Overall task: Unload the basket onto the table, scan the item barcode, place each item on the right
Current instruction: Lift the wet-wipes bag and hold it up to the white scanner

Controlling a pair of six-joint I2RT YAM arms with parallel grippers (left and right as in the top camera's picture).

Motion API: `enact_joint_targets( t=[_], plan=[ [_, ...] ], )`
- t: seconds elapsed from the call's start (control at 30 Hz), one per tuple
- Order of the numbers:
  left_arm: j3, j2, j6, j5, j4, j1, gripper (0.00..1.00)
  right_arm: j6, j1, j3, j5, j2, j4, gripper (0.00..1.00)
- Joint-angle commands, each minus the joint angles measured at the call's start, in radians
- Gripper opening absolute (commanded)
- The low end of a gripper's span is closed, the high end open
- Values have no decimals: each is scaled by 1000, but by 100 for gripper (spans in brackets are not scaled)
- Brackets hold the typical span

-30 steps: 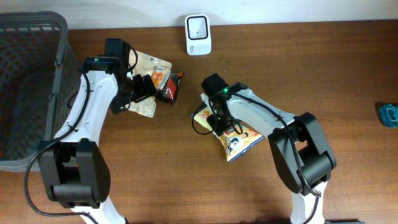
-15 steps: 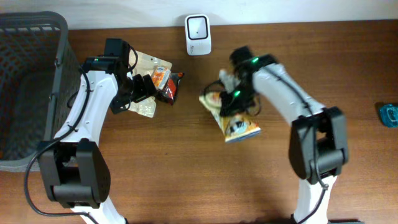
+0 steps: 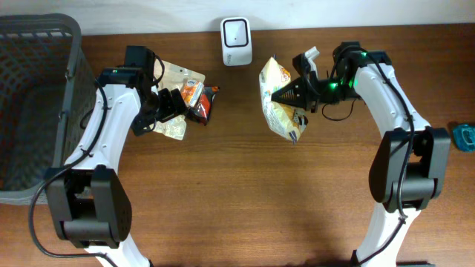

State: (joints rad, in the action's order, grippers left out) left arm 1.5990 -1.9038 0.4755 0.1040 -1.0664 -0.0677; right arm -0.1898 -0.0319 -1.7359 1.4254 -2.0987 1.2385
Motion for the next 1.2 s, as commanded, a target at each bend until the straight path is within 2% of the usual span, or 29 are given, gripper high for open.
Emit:
enact_joint_targets(
  t=[0.0,0.4,0.5,0.57,0.6,0.7,0.8,0.9,0.93,1.0,1.07,1.17],
  plan=[
    [5,2,8,4,-1,3,99,-25,-23,-16,127,9,3,4],
    [5,2,8,4,-2,3,99,-111,-158,-16,124,10,3,4],
    [5,2,9,4,-1,3,99,-109,-151,-16,78,10,-28,4],
    [5,2,8,4,-1,3,99,-99,-150,-17,2,10,-59,8],
    [5,2,8,4,-1,3,99,-54,-150,-18,-66,10,-90,7],
    [5,2,8,4,-1,3,99,251,-156,-33,-486,10,-247,4],
    [5,2,8,4,-1,3,99,384,-182,-68,-951,10,-357,4],
    [5,2,9,4,-1,3,99,405,-226,-92,-1257,10,-468,4],
    [5,2,8,4,-1,3,99,405,-252,-93,-1401,9,-548,8],
    [5,2,8,4,-1,3,99,406,-281,-93,-1571,5,-640,9],
    [5,2,8,4,-1,3,99,405,-305,-93,-1663,-8,-738,5],
    [5,2,8,4,-1,3,99,405,-316,-94,-1666,-35,-854,4]
  ],
)
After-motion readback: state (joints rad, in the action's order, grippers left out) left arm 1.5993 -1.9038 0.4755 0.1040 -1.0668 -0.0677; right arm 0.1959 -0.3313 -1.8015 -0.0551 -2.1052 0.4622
